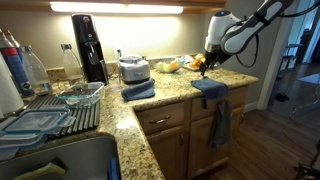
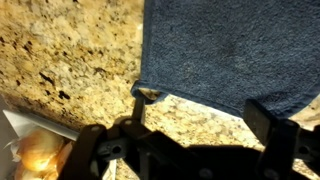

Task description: Unhang the cloth on the left from the drawer and place it on the countertop, hang the cloth back on the drawer

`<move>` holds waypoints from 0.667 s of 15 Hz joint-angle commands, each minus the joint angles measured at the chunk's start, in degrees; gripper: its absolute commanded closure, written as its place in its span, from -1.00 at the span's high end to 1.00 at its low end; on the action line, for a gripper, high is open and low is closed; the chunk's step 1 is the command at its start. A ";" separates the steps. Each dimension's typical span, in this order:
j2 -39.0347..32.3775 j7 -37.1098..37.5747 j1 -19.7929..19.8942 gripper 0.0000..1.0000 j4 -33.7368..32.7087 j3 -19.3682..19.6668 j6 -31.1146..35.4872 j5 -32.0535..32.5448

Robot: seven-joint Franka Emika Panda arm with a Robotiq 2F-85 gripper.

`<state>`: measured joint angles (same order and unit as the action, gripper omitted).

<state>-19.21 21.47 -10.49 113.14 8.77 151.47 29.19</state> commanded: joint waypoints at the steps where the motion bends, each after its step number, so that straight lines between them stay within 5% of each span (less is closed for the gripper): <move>1: 4.21 -1.10 0.02 1.00 3.02 -1.07 -3.53 -1.01; 7: 7.55 -13.86 4.00 1.00 5.81 -8.17 -10.57 -17.23; 10: 4.77 -12.99 3.44 1.00 3.08 -8.18 -10.70 -17.59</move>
<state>-14.42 8.31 -7.75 116.33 1.27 140.85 11.30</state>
